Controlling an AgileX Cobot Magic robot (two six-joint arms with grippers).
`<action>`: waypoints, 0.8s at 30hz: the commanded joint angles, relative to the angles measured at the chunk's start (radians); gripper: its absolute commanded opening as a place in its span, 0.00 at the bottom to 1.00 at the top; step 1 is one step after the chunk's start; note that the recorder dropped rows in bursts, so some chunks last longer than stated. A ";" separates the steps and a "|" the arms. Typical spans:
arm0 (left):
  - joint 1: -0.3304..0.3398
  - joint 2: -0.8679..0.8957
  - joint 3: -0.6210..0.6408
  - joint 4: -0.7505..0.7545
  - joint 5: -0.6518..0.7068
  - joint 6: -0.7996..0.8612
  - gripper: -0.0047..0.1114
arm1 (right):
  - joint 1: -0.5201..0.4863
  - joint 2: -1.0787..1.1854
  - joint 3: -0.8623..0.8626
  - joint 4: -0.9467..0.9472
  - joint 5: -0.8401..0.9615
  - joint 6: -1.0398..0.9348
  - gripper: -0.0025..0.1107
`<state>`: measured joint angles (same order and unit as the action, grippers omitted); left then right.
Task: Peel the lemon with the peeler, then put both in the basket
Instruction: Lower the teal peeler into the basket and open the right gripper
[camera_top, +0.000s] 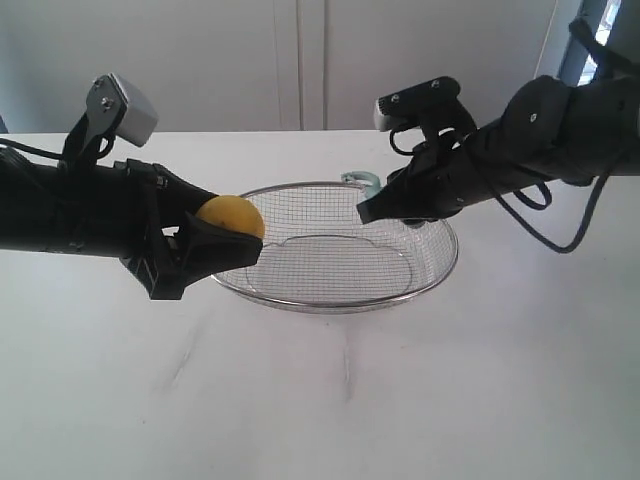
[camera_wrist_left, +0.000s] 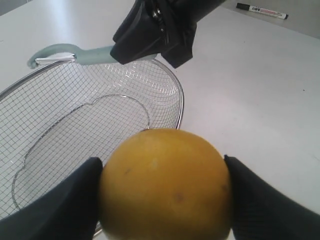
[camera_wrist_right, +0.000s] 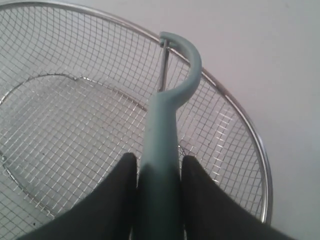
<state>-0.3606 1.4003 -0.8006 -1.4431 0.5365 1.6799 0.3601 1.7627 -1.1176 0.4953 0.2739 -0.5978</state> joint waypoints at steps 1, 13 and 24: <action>-0.002 -0.003 0.001 -0.033 0.025 -0.001 0.04 | -0.003 0.032 0.003 0.000 0.000 -0.011 0.02; -0.002 -0.003 0.001 -0.034 0.025 -0.001 0.04 | -0.001 0.088 0.003 0.000 0.037 -0.011 0.02; -0.002 -0.003 0.001 -0.035 0.032 -0.001 0.04 | -0.001 0.106 0.003 0.000 0.052 -0.030 0.02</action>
<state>-0.3606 1.4003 -0.8006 -1.4431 0.5376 1.6799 0.3601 1.8672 -1.1176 0.4953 0.3163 -0.6016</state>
